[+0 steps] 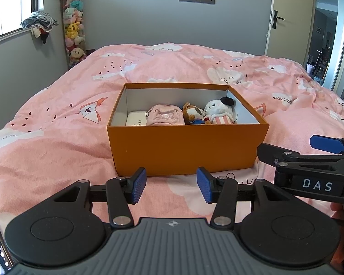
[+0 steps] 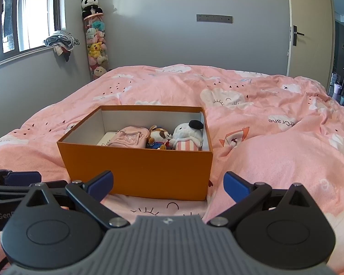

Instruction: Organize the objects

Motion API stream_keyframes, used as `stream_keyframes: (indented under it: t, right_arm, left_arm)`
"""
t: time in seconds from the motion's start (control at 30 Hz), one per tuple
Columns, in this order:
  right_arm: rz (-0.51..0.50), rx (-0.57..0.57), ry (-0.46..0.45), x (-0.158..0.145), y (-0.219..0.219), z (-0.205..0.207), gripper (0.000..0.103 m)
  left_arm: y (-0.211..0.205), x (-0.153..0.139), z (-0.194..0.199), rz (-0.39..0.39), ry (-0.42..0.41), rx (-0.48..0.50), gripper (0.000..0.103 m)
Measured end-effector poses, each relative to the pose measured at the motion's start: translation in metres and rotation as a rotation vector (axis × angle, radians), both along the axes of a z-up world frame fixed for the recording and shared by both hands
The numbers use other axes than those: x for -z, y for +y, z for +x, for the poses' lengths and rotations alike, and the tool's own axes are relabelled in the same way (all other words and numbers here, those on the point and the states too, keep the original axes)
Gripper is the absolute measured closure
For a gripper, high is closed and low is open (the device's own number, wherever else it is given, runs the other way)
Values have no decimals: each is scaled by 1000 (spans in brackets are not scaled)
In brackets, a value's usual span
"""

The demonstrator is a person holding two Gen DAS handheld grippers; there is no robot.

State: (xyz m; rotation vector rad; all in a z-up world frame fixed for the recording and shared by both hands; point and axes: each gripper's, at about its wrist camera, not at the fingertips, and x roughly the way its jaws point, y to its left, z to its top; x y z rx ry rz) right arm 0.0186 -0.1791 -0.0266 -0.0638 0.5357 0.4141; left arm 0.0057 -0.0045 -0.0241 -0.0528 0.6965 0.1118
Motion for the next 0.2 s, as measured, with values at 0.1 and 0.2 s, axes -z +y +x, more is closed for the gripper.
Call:
stream_keyframes:
  t: [0.1,0.2]
  right_arm:
    - [1,1,2,1,0,0,1]
    - [0,1,3,1,0,-1,1]
  left_arm:
    - [0,0,0,-1,0,1,46]
    - [0,0,0,0,0,0,46]
